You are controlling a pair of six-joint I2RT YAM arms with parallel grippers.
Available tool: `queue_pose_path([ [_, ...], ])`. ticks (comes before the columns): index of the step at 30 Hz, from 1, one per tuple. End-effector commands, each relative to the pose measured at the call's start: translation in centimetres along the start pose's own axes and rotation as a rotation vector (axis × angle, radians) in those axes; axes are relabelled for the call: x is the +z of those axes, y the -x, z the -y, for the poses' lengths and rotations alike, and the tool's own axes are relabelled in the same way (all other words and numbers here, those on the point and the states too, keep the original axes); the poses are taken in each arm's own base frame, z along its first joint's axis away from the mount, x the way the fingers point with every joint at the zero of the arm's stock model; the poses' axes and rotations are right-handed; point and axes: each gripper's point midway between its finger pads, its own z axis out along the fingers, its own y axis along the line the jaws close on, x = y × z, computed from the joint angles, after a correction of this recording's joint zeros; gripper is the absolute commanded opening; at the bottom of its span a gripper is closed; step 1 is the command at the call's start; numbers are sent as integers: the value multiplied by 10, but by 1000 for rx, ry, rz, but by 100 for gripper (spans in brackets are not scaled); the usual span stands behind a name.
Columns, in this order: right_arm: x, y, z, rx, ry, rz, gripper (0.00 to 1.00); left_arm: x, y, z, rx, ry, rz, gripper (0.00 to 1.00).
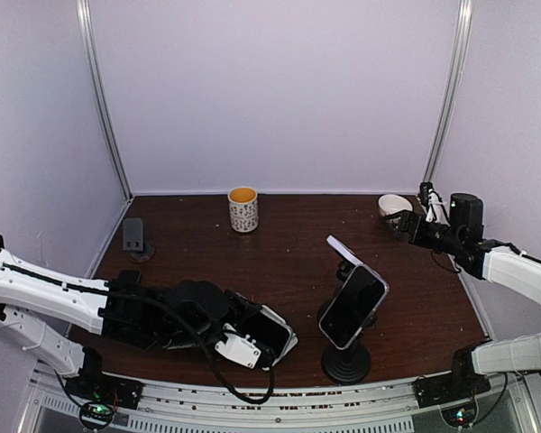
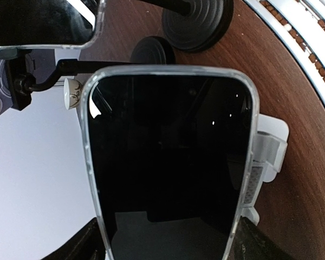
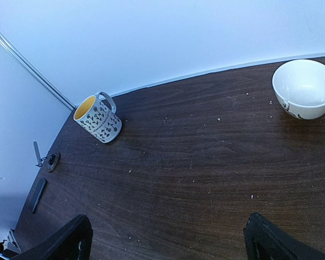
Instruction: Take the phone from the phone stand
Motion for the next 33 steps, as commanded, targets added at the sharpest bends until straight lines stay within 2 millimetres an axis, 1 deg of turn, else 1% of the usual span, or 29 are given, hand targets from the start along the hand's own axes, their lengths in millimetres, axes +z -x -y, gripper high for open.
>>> queue_pose_path([
  [1,-1,6,0,-10,-1,22,100,3,10,-24,-45,75,28,41],
  [4,-1,7,0,-11,-2,23,100,5,9,-21,-37,69,23,41],
  [9,-1,6,1,-11,-3,21,100,5,11,-26,-58,82,27,41],
  [13,-1,6,1,-11,-3,22,100,-3,14,-37,-97,114,48,40],
  [23,0,5,1,-9,-2,18,100,-15,9,-44,-202,146,51,39],
  [27,0,5,1,-7,-1,18,100,-19,1,-47,-251,161,36,39],
  [29,0,6,1,-7,-1,19,100,-22,-5,-53,-305,176,32,39],
  [33,0,5,1,-6,-1,18,100,-31,-29,-68,-474,221,14,38],
])
